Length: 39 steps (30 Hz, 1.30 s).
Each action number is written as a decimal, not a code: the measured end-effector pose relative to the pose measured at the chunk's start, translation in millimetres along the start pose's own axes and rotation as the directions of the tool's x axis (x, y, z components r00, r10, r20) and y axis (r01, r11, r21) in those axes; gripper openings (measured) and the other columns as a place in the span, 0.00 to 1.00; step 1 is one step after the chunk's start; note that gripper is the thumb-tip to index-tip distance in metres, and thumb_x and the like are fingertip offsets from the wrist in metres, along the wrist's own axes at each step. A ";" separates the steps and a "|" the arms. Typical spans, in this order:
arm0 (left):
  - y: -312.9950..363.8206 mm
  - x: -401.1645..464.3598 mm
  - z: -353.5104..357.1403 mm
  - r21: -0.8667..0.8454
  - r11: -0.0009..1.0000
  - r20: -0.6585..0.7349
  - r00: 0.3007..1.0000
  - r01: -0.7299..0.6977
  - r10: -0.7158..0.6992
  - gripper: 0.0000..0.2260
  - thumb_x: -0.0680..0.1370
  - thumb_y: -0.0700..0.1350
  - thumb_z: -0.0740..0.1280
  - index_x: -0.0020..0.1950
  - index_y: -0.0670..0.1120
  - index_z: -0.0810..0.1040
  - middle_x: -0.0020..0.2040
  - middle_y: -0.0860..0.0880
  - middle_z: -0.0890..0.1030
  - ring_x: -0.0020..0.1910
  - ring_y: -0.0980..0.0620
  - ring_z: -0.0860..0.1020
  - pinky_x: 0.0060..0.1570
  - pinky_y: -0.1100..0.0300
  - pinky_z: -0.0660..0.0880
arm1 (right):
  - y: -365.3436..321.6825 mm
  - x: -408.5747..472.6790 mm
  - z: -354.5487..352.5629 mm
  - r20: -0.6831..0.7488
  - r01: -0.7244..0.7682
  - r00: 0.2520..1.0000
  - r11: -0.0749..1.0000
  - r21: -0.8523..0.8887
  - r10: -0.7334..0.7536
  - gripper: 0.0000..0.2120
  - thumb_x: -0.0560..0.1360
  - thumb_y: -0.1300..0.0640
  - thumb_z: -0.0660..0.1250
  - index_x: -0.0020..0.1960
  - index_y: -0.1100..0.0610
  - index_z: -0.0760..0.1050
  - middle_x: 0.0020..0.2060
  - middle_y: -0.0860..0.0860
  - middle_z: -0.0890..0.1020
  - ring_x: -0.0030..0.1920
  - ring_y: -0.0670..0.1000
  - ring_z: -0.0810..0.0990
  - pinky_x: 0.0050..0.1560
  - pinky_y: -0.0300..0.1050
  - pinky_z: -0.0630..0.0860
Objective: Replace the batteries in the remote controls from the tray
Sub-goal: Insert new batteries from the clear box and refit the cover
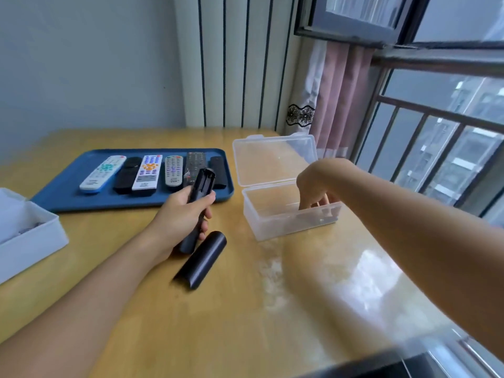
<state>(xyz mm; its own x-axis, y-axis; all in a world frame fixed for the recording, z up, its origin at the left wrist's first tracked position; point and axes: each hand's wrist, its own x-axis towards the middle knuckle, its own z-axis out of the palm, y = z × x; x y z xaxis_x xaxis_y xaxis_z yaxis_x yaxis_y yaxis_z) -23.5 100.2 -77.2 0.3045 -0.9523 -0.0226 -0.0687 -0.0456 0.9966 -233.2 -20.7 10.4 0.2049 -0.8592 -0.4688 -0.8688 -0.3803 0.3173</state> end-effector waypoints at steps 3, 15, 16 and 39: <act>-4.7 1.0 -6.6 -0.031 0.999 0.025 1.000 0.009 -0.009 0.13 0.81 0.47 0.67 0.61 0.40 0.75 0.40 0.44 0.75 0.30 0.50 0.73 0.26 0.57 0.73 | -0.1 -0.8 -1.0 0.062 -0.028 0.998 0.999 -0.039 0.030 0.19 0.80 0.49 0.67 0.66 0.59 0.78 0.59 0.54 0.83 0.44 0.51 0.82 0.51 0.45 0.78; -9.3 -2.4 -13.2 -0.076 0.997 0.094 0.995 -0.023 0.030 0.12 0.81 0.47 0.67 0.58 0.39 0.75 0.39 0.44 0.75 0.30 0.50 0.74 0.29 0.55 0.74 | 0.5 19.2 13.5 0.036 0.004 0.999 0.948 0.318 -0.016 0.16 0.73 0.60 0.74 0.61 0.62 0.80 0.52 0.57 0.84 0.50 0.57 0.84 0.45 0.51 0.85; -9.2 -2.5 -13.7 -0.081 0.996 0.093 0.995 -0.023 0.030 0.12 0.81 0.47 0.67 0.59 0.40 0.75 0.39 0.45 0.75 0.31 0.50 0.74 0.28 0.55 0.74 | -0.2 19.4 14.9 0.000 0.031 0.999 0.939 0.341 -0.033 0.14 0.74 0.59 0.73 0.59 0.61 0.81 0.52 0.56 0.83 0.49 0.56 0.84 0.44 0.48 0.85; 1.2 -2.6 -31.4 -0.302 0.949 0.078 0.995 0.087 -0.066 0.14 0.81 0.48 0.67 0.60 0.40 0.76 0.38 0.46 0.76 0.28 0.52 0.72 0.25 0.61 0.71 | -21.0 -50.7 -3.6 -0.435 0.521 0.843 0.276 0.808 -0.318 0.20 0.81 0.70 0.56 0.63 0.53 0.78 0.37 0.56 0.76 0.29 0.47 0.64 0.27 0.38 0.62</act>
<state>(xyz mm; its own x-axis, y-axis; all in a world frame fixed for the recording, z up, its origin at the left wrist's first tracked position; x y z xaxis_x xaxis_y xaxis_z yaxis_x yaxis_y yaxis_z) 5.5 112.1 -73.5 0.2336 -0.9677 -0.0945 0.2477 -0.0348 0.9682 -223.7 29.6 30.5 0.6448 -0.7518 -0.1375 -0.4971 -0.2759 -0.8227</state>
